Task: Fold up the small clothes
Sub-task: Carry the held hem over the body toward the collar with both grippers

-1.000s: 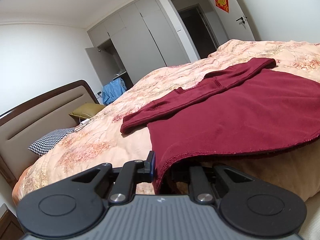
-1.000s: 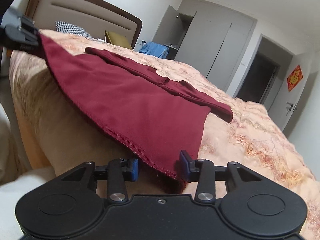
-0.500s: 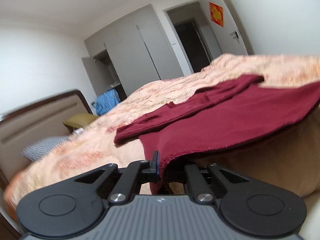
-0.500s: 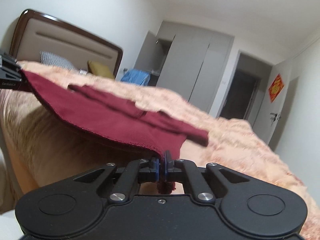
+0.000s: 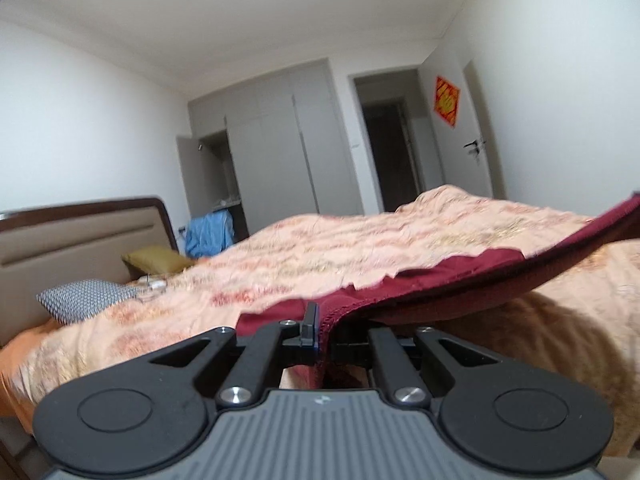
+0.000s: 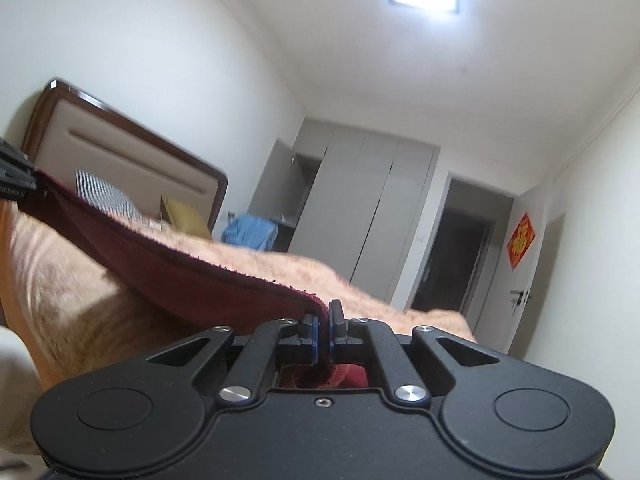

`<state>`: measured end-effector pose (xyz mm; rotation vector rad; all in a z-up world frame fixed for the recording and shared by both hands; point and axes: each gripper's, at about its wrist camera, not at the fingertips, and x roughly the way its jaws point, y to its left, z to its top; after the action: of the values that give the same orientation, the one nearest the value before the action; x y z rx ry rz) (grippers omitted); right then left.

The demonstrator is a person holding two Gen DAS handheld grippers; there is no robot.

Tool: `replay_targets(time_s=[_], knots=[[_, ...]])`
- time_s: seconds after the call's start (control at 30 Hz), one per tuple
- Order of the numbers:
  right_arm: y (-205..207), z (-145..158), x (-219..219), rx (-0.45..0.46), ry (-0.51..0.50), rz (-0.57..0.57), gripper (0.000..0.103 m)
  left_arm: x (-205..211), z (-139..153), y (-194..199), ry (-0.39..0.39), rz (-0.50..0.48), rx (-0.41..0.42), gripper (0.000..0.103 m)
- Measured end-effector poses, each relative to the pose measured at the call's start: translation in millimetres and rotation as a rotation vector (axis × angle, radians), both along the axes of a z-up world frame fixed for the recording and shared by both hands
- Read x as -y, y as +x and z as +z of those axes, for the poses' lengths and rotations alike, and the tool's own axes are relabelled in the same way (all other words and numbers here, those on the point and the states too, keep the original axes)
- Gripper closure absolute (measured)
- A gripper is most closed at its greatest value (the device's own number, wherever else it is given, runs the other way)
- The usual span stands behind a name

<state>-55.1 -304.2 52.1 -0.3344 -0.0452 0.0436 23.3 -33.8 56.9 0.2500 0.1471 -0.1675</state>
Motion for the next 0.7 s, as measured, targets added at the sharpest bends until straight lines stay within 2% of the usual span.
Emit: replay_targets(time_s=[0.17,0.3,0.4,0.7], knots=[[-44.4,22.8,7.8,0.061,0.003,0.010,0.099,2.4,22.0,-48.7,0.007,-0.042,0.044,0.098],[-51.8,26.9,11.2,0.059,-0.005,-0.009,0.099,1.9,32.6,-65.5,-0.011,-0.056,0.048,0.098],[-47.8,24.0,9.1,0.040,0.010,-0.016,0.099,-0.1,33.1,-62.3,-0.034,-0.063,0.016,0.098],[-1.8,26.6,8.7,0.045,0.036,-0.058,0.097,-0.5,29.2,-35.8,-0.015,-0.046,-0.017,0.098]])
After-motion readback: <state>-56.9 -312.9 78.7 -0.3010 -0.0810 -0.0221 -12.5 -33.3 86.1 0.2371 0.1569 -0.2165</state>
